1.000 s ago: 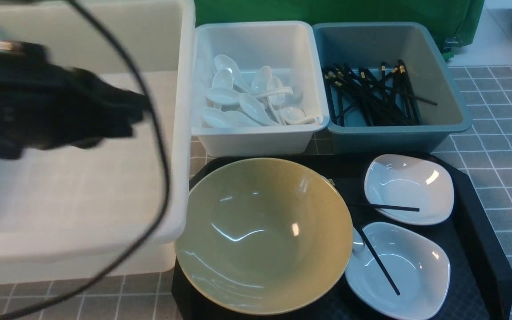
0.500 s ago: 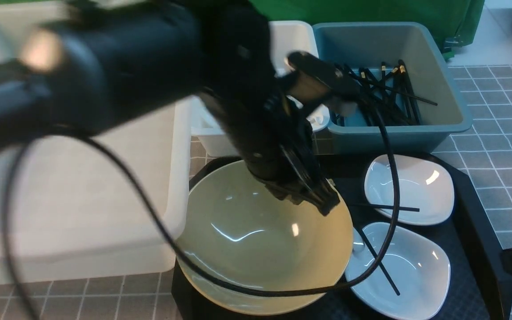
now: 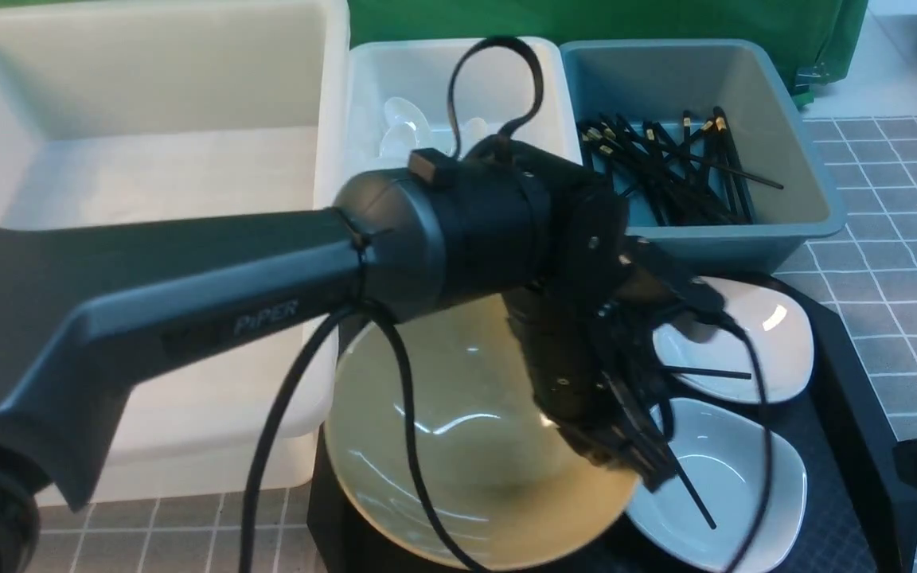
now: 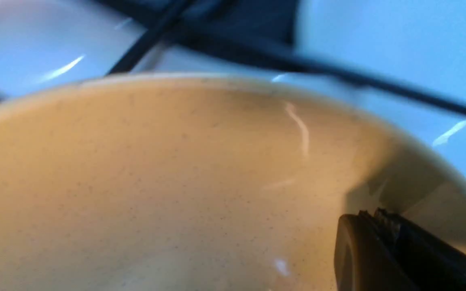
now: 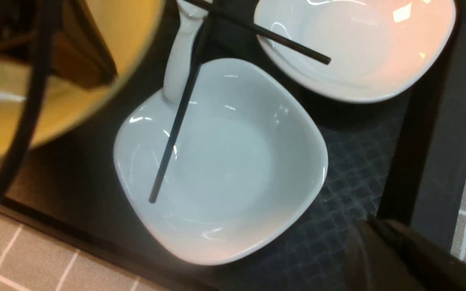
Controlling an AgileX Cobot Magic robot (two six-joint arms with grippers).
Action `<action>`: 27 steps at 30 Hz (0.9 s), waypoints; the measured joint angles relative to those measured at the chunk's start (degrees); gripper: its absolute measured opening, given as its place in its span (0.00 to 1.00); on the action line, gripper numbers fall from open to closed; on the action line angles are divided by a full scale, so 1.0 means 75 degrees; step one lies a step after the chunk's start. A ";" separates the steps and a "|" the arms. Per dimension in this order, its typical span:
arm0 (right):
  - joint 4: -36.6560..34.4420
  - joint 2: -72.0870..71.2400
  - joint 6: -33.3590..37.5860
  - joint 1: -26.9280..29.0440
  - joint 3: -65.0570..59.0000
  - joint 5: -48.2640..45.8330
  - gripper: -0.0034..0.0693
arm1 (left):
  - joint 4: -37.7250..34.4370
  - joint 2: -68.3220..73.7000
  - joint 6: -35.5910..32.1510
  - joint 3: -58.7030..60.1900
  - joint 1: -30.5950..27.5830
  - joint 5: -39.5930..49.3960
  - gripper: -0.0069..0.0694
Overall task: On grey table put chopsticks spoon bowls plates into blue grey white boxes.
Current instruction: 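Grasp the large bowl on the tray by its rim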
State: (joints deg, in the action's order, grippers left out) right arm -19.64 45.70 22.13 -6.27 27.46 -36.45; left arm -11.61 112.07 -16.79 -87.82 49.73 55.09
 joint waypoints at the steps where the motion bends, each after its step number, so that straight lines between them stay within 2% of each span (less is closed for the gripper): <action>1: -0.0019 0.0000 0.0000 0.0000 0.0000 0.0005 0.09 | -0.0137 -0.0007 -0.0149 -0.0244 0.0080 0.0023 0.13; 4: -0.0019 0.0000 0.0000 0.0000 0.0000 0.0027 0.09 | -0.0128 -0.0036 -0.0228 -0.0662 0.0090 0.0265 0.21; 8: -0.0043 0.0000 0.0000 0.0000 0.0000 0.0027 0.09 | 0.0842 -0.0124 0.0076 -0.1595 -0.0197 0.1099 0.42; 9: -0.0046 0.0000 0.0000 0.0000 0.0000 0.0027 0.09 | 0.0911 -0.0126 0.0076 -0.1623 -0.0222 0.1099 0.43; 10: -0.0059 0.0000 0.0000 0.0000 0.0000 0.0027 0.09 | 0.1397 -0.0156 0.0421 -0.1775 -0.0406 0.1328 0.52; 11: -0.0055 0.0000 0.0000 0.0000 0.0000 0.0027 0.09 | 0.1548 -0.0166 0.0532 -0.1802 -0.0464 0.1368 0.53; 13: -0.0071 0.0000 0.0000 0.0000 0.0000 0.0033 0.09 | 0.2087 -0.0177 0.1084 -0.1839 -0.0733 0.1521 0.63; 14: -0.0071 0.0000 0.0000 0.0000 0.0000 0.0033 0.10 | 0.2477 -0.0127 0.1542 -0.1857 -0.0983 0.1645 0.71; 16: -0.0071 0.0000 0.0000 0.0000 0.0000 0.0048 0.10 | 0.2698 -0.0008 0.1832 -0.1862 -0.1170 0.1745 0.77; 20: -0.0071 0.0000 0.0000 0.0000 0.0000 0.0057 0.10 | 0.2897 0.0321 0.1889 -0.1862 -0.1314 0.1781 0.82; 27: -0.0071 0.0000 0.0000 0.0000 0.0000 0.0057 0.10 | 0.3032 0.1047 0.1820 -0.1871 -0.1403 0.1653 0.82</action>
State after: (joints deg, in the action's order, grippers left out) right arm -20.18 45.70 22.13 -6.27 27.46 -36.03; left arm 11.14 119.92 -3.14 -101.86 39.20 67.48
